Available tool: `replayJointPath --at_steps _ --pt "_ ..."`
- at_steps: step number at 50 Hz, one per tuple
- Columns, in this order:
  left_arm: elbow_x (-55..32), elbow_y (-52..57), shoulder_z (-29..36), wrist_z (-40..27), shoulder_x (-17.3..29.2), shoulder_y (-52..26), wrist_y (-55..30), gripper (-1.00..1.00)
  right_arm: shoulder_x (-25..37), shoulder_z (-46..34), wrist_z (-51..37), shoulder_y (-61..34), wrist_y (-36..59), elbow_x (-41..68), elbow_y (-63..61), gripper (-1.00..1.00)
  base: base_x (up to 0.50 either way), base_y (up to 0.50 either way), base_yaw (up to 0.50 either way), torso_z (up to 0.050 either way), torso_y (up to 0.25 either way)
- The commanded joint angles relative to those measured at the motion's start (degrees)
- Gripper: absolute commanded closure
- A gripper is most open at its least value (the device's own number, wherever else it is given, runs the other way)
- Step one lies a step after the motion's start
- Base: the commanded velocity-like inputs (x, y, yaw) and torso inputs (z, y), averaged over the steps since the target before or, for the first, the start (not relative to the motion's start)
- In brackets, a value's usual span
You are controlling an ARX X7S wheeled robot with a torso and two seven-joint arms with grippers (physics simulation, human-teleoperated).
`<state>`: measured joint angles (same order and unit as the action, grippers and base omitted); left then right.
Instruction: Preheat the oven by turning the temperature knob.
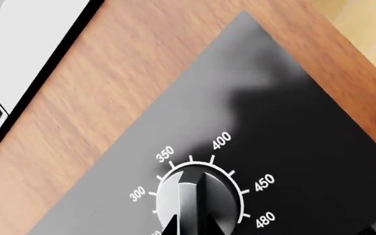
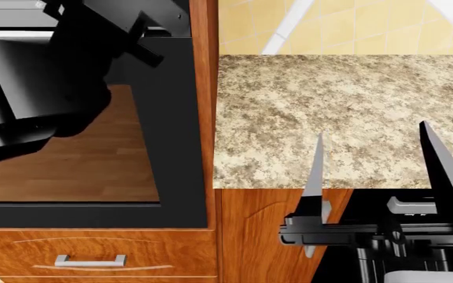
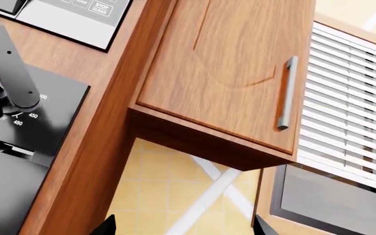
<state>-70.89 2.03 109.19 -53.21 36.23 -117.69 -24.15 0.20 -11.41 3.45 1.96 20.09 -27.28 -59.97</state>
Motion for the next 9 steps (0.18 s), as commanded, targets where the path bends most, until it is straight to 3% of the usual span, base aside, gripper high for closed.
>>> replayJointPath --at_steps 1,9 --pt "4.7 -0.2 1.8 -0.7 -0.7 -1.6 -2.6 1.00 0.0 -0.4 -0.2 0.0 -0.1 -0.3 0.0 -1.00 0.00 0.00 0.00 0.000 0.000" --pt "8.3 0.5 3.9 -2.1 -1.3 -2.7 -5.0 1.00 -0.1 -0.4 -0.2 0.2 -0.6 -0.3 0.0 -1.00 0.00 0.00 0.00 0.000 0.000"
